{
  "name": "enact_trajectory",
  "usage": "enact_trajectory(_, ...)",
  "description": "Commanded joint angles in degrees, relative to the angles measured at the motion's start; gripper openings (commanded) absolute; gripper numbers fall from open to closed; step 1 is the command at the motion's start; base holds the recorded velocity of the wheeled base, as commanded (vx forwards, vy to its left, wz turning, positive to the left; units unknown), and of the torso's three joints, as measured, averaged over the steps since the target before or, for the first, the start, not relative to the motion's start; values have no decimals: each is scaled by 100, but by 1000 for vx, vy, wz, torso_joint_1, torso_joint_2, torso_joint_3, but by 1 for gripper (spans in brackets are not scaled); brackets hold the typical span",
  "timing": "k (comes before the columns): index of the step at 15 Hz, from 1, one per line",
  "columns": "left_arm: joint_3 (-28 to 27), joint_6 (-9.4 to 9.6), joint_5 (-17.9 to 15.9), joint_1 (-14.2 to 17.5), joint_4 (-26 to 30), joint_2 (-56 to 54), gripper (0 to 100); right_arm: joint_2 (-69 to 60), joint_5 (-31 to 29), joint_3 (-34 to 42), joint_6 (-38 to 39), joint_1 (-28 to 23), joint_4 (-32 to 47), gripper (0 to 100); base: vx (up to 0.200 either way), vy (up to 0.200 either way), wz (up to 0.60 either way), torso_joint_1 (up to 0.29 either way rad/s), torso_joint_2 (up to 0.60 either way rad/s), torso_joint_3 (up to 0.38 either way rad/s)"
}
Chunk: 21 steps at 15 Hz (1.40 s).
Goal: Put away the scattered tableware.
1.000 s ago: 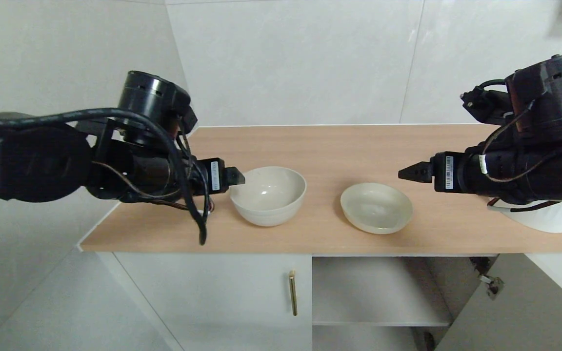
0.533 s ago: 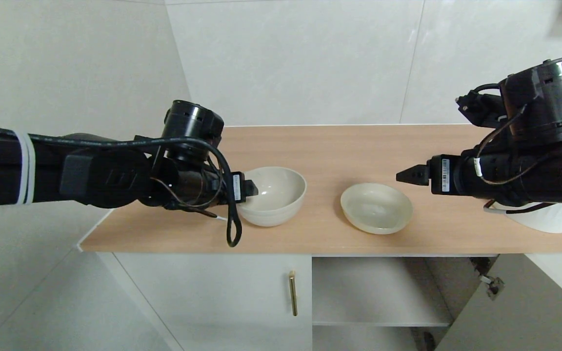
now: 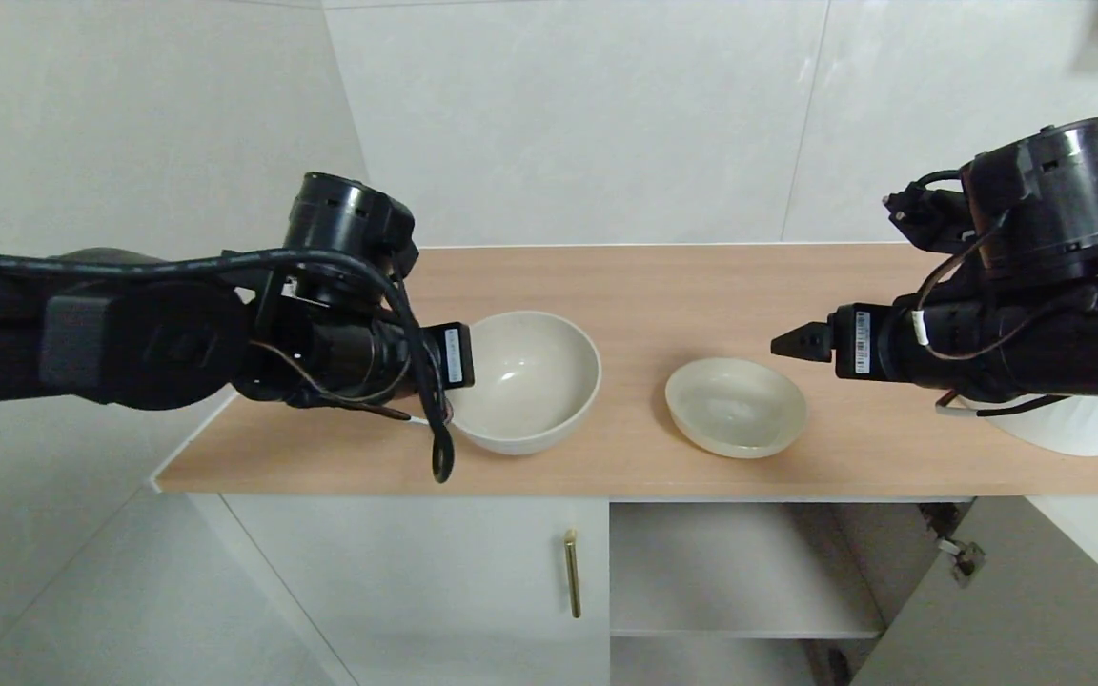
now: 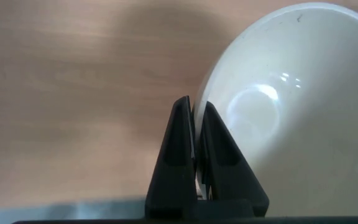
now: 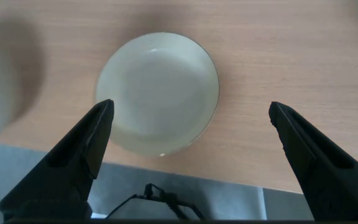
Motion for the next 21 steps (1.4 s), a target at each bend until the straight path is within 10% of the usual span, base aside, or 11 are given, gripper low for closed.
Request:
enact_trajectory(1, 366, -17, -291, -146, -73, -789, 0, 345, -18, -82, 40, -131, 21, 100, 0, 0, 0, 0, 0, 0)
enact_trajectory(6, 1166, 106, -449, -146, -1128, -1229, 0, 1180, -71, -196, 49, -403, 3, 100, 0, 0, 0, 0, 0, 0)
enact_trajectory(12, 1192, 150, -449, -155, -1145, -1299, 0, 1514, -115, -249, 67, -456, -102, 100, 0, 0, 0, 0, 0, 0)
enact_trajectory(13, 1192, 159, -449, -155, -1145, -1308, 0, 1514, -124, -258, 76, -456, -111, 0, 0, 0, 0, 0, 0, 0)
enact_trajectory(21, 1799, 467, -467, -225, -1400, -1703, 0, 1329, -80, -258, 225, -412, -129, 0, 0, 0, 0, 0, 0, 0)
